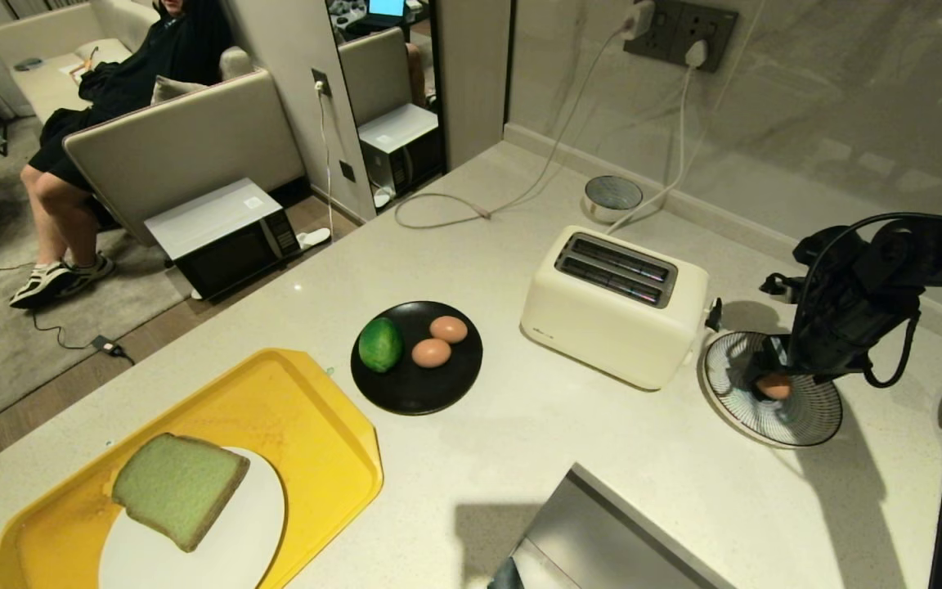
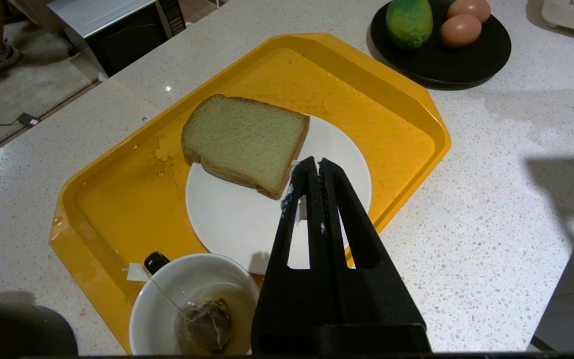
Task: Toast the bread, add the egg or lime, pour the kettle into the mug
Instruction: Pick up the egg
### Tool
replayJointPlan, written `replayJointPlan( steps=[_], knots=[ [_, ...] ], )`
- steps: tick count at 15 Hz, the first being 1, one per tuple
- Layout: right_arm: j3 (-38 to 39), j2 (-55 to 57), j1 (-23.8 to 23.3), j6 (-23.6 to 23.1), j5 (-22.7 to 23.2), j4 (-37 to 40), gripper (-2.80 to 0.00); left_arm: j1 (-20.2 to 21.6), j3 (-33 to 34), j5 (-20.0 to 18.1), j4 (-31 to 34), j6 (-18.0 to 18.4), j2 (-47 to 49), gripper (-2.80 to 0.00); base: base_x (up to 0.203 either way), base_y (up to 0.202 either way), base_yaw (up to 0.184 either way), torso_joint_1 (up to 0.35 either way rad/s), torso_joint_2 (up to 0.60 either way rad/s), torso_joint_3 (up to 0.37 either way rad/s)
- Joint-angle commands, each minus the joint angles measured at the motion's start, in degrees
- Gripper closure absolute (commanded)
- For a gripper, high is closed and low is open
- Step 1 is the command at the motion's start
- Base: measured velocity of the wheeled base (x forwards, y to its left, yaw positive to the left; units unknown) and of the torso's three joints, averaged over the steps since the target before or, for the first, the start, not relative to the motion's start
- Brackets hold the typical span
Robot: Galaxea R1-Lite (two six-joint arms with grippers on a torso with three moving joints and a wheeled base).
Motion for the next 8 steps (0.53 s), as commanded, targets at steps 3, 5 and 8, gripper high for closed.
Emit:
replayJointPlan(
  steps=[3, 5, 8],
  knots=[
    [-0.4, 0.7, 0.1, 0.1, -0.2, 0.3, -2.8, 0.0, 0.0, 0.0, 0.0, 0.0, 0.0, 0.0, 0.0, 0.0, 0.0, 0.0, 0.0, 0.0],
    [-1.1, 1.2, 0.4, 2.6, -0.3, 0.3, -2.8, 0.0, 0.0, 0.0, 0.0, 0.0, 0.0, 0.0, 0.0, 0.0, 0.0, 0.0, 0.0, 0.0],
    [-1.3, 1.6, 0.6, 2.7, -0.3, 0.3, -2.8, 0.0, 0.0, 0.0, 0.0, 0.0, 0.0, 0.0, 0.0, 0.0, 0.0, 0.0, 0.0, 0.0]
  ],
)
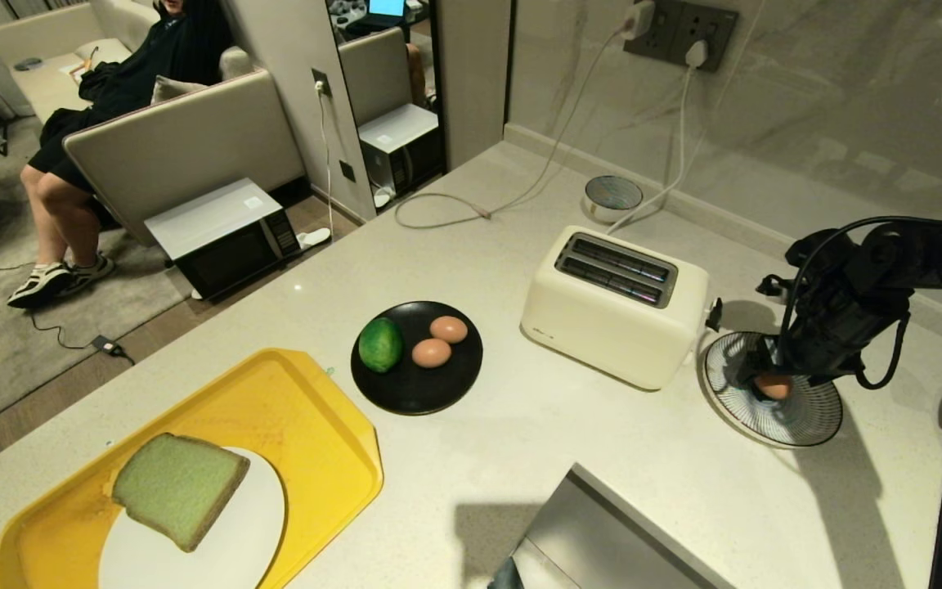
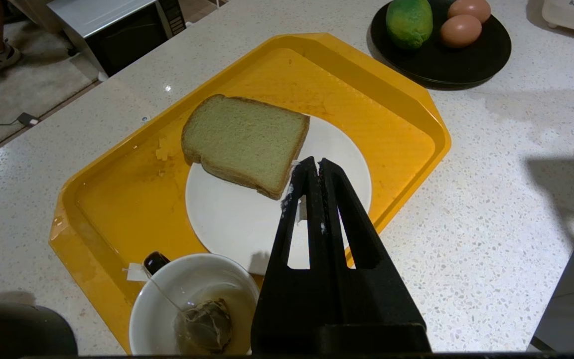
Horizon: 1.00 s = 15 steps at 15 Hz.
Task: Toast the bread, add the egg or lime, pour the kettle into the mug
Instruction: Pick up the egg
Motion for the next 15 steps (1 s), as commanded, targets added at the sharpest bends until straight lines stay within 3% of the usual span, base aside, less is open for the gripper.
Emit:
replayJointPlan(
  steps=[1, 15],
  knots=[
    [-0.5, 0.6, 0.1, 0.0, 0.0, 0.3, -2.8, 0.0, 0.0, 0.0, 0.0, 0.0, 0.0, 0.0, 0.0, 0.0, 0.0, 0.0, 0.0, 0.0],
    [-2.5, 2.2, -0.3, 0.1, 0.2, 0.3, -2.8, 0.0, 0.0, 0.0, 0.0, 0.0, 0.0, 0.0, 0.0, 0.0, 0.0, 0.0, 0.0, 0.0]
  ],
)
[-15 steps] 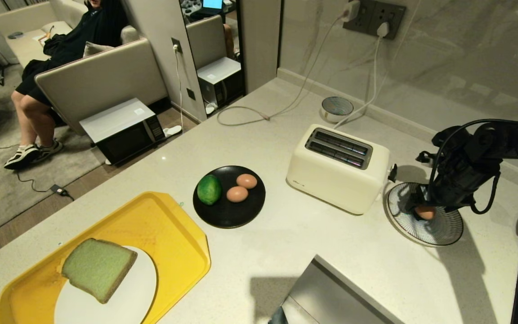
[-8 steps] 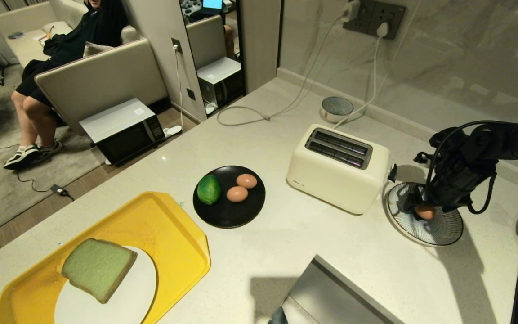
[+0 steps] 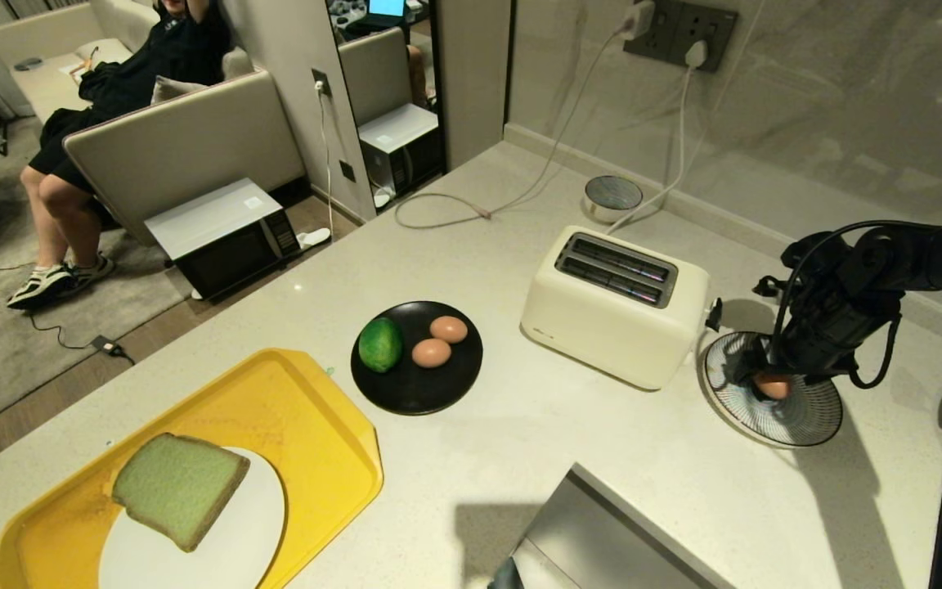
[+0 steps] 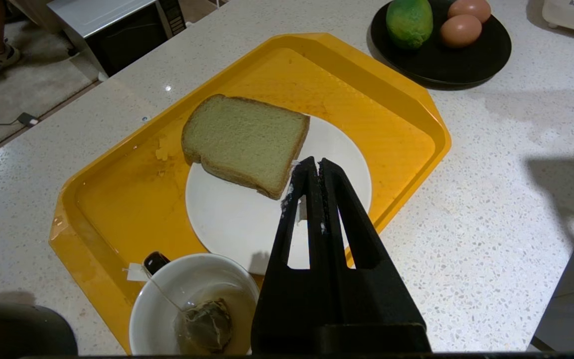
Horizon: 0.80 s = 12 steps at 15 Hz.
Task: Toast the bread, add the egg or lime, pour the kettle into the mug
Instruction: Pick up the egg
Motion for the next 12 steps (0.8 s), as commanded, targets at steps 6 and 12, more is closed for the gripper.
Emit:
replayJointPlan(
  steps=[6, 12],
  knots=[
    [0.4, 0.1, -0.1, 0.2, 0.1, 0.3, -2.8, 0.0, 0.0, 0.0, 0.0, 0.0, 0.0, 0.0, 0.0, 0.0, 0.0, 0.0, 0.0, 0.0],
    [0.8, 0.4, -0.1, 0.2, 0.1, 0.5, 0.0, 0.0, 0.0, 0.0, 0.0, 0.0, 0.0, 0.0, 0.0, 0.0, 0.0, 0.0, 0.0, 0.0]
  ],
)
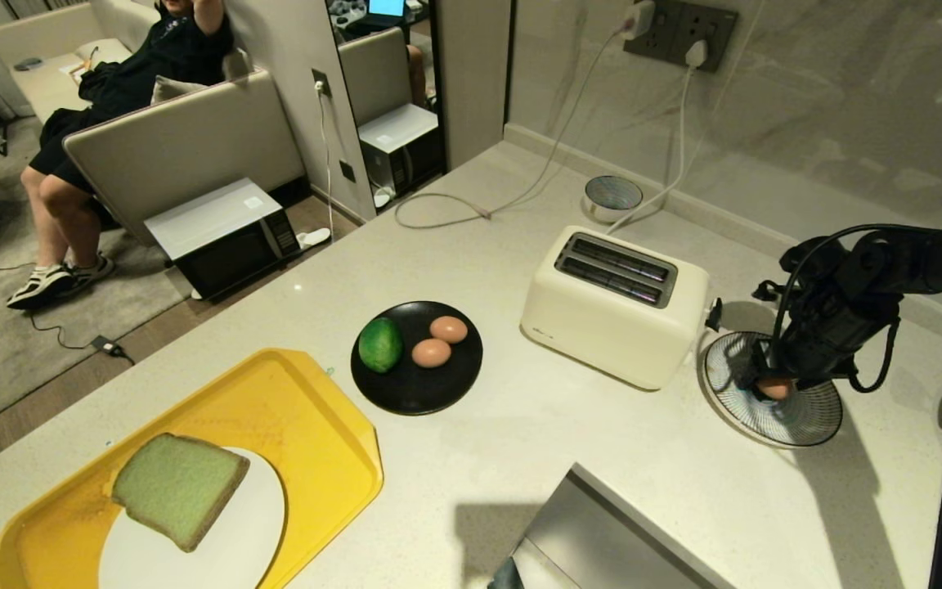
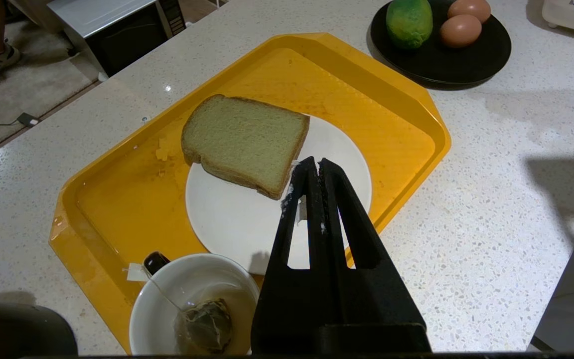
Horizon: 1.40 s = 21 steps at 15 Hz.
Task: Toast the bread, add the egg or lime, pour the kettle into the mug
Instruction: Pick up the egg
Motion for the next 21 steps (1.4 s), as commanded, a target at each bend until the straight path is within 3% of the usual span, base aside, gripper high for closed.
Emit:
replayJointPlan(
  steps=[1, 15, 21],
  knots=[
    [0.4, 0.1, 0.0, 0.1, 0.0, 0.2, 0.0, 0.0, 0.0, 0.0, 0.0, 0.0, 0.0, 0.0, 0.0, 0.0, 0.0, 0.0, 0.0, 0.0],
    [2.2, -2.3, -1.3, -0.3, 0.4, 0.5, 0.0, 0.0, 0.0, 0.0, 0.0, 0.0, 0.0, 0.0, 0.0, 0.0, 0.0, 0.0, 0.0, 0.0],
    [5.2, -8.7, -2.8, -1.6, 5.2, 0.4, 0.0, 0.0, 0.0, 0.0, 0.0, 0.0, 0.0, 0.0, 0.0, 0.0, 0.0, 0.0, 0.0, 0.0]
  ],
)
